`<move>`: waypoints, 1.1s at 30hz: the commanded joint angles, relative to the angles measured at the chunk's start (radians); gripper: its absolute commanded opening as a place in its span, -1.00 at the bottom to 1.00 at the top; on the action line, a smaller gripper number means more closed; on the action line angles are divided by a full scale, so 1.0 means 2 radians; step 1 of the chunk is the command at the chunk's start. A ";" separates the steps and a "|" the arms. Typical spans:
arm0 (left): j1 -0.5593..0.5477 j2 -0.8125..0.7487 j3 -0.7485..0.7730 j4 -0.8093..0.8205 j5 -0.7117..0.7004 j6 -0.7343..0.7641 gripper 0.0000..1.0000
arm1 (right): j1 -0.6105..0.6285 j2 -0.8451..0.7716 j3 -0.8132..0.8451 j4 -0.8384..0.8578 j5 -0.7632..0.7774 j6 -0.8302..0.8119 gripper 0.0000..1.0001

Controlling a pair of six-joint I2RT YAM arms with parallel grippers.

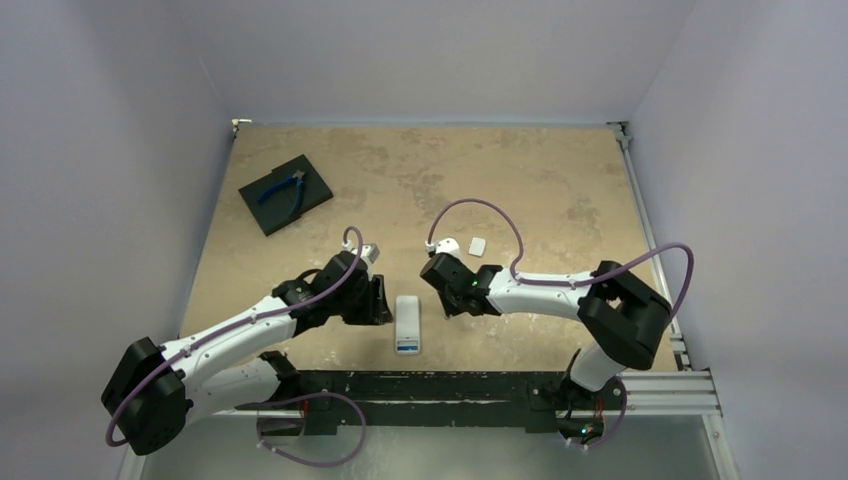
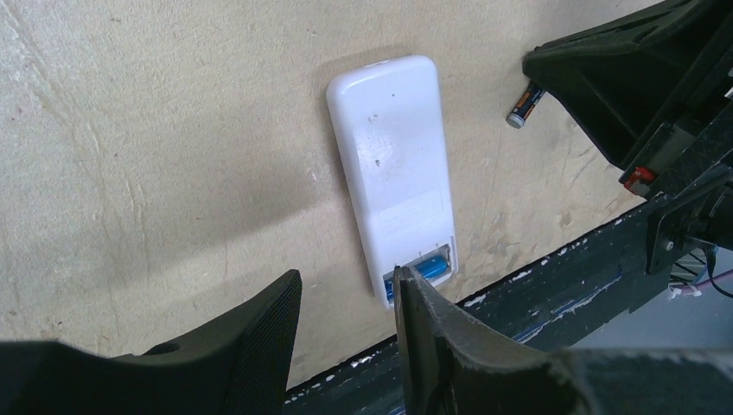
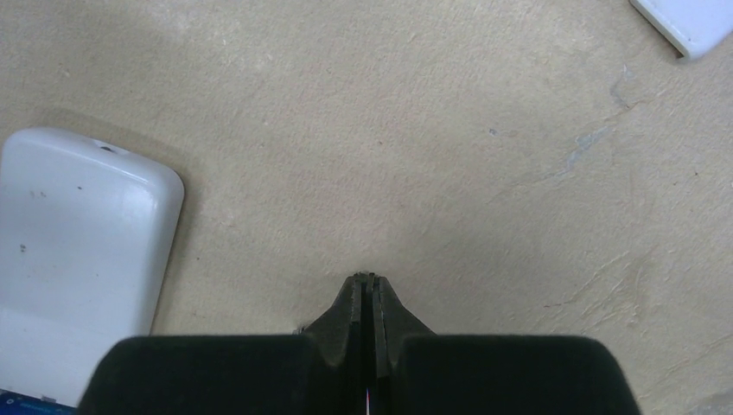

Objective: Load the batteries into the remote control
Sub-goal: Pick up the battery from the center of the board.

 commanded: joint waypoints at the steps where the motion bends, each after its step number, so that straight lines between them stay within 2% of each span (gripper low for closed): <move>1: -0.002 -0.002 0.014 0.009 0.008 0.011 -0.13 | -0.003 -0.018 -0.017 -0.032 0.002 0.015 -1.00; 20: -0.002 -0.002 0.011 0.014 0.012 0.014 -0.13 | 0.000 -0.070 -0.074 -0.024 -0.038 0.037 -1.00; 31: -0.002 0.000 0.011 0.016 0.013 0.014 -0.13 | 0.006 -0.106 -0.068 -0.045 -0.033 0.040 -1.00; 33: -0.002 0.000 0.011 0.015 0.014 0.014 -0.13 | 0.006 -0.117 -0.064 -0.052 -0.031 0.036 -0.95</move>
